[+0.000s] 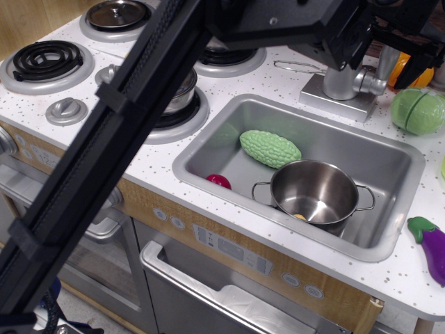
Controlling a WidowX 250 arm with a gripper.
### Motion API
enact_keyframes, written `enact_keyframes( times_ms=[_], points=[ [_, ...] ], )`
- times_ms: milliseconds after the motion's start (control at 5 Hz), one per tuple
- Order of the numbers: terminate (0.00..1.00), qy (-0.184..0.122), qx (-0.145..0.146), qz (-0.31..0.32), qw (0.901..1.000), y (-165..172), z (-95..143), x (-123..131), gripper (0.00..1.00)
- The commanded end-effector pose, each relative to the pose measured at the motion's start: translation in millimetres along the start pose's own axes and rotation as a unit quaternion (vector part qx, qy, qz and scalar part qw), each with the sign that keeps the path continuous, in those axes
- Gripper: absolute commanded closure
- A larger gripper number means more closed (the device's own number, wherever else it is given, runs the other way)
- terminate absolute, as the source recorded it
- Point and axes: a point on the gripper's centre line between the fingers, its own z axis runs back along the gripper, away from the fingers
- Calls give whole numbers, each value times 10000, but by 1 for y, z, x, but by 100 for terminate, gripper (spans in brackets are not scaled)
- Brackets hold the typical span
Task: Turn lever vertical to front
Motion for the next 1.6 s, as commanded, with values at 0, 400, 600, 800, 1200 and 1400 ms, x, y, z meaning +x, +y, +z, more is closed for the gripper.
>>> enact_keyframes(
  times_ms=[0, 400, 600, 800, 1200, 1400],
  points=[
    [0, 0, 0, 0, 10000, 0, 0, 0, 0],
    [0, -705, 228, -46, 9972, 6, 14, 9, 0],
    [0, -1105, 324, -32, 9933, 6, 25, 17, 0],
    [0, -1505, 521, -12, 9872, 4, 29, 26, 0],
    [0, -1952, 461, 72, 9797, 2, 37, 41, 0],
    [0, -2072, 555, 59, 9767, 6, 39, 48, 0]
  ],
)
